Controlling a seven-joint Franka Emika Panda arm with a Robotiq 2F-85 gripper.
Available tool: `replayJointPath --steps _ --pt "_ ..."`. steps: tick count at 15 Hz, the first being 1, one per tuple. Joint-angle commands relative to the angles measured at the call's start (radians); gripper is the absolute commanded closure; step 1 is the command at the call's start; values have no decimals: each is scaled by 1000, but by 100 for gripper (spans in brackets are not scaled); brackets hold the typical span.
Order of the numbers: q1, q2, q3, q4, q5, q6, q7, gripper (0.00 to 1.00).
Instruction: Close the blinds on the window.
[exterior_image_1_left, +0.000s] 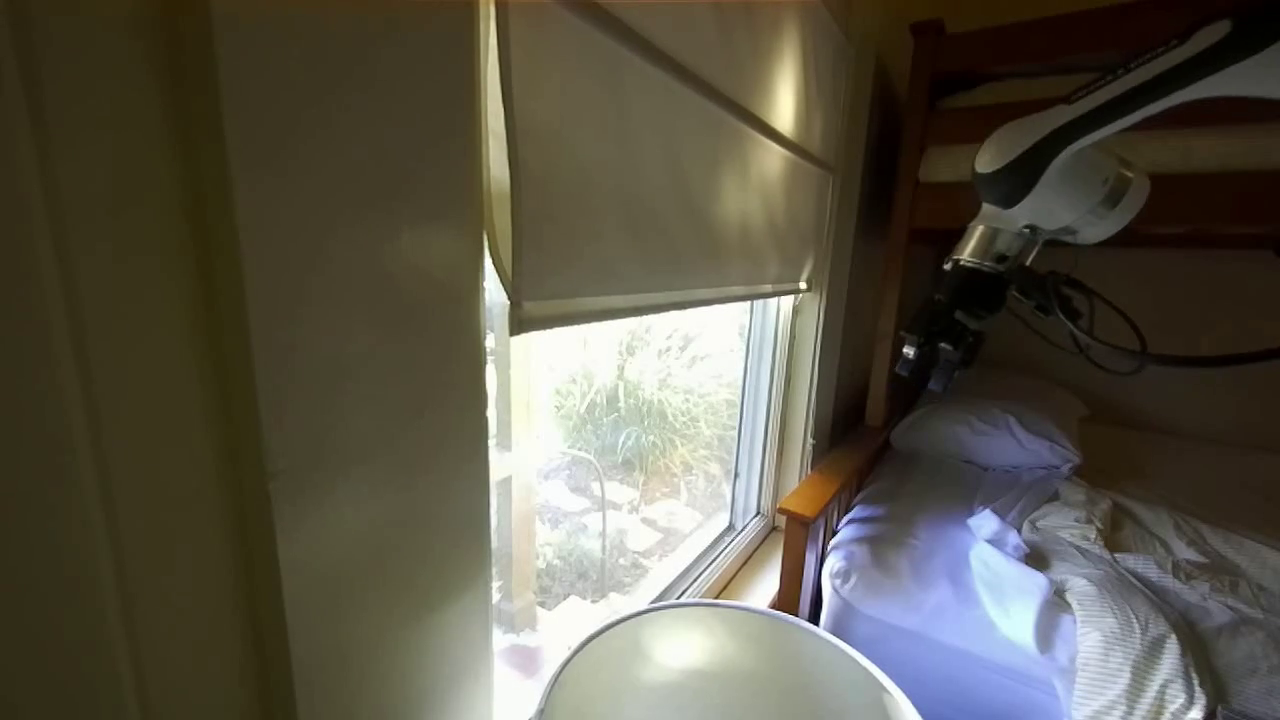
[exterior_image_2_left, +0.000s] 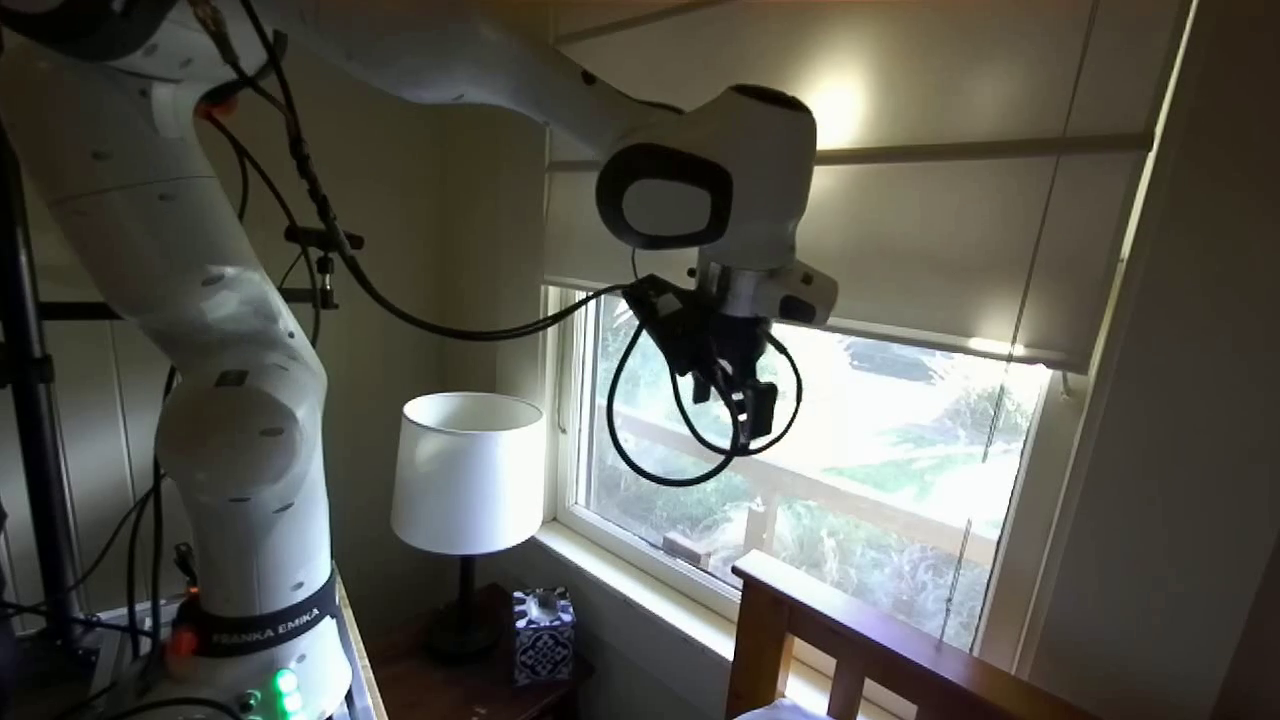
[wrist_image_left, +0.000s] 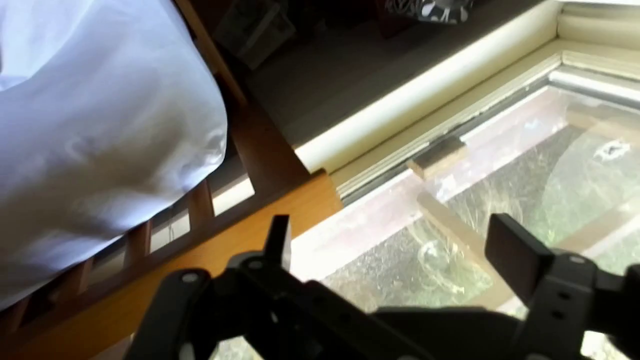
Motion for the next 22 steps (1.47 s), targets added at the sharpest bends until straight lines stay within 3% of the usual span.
replayJointPath --steps 1,7,10,11,20,22 --pt "-22 -69 -45 44 61 50 -86 0" --pt "-71 -70 -25 228 -124 181 -68 0" --pt "-55 -20 -25 360 -180 144 -50 0" --pt "-46 -72 -42 275 -149 172 -72 0" --pt "-48 -60 -48 291 -142 184 -55 0" --pt "-18 -42 -84 333 -88 206 -100 0"
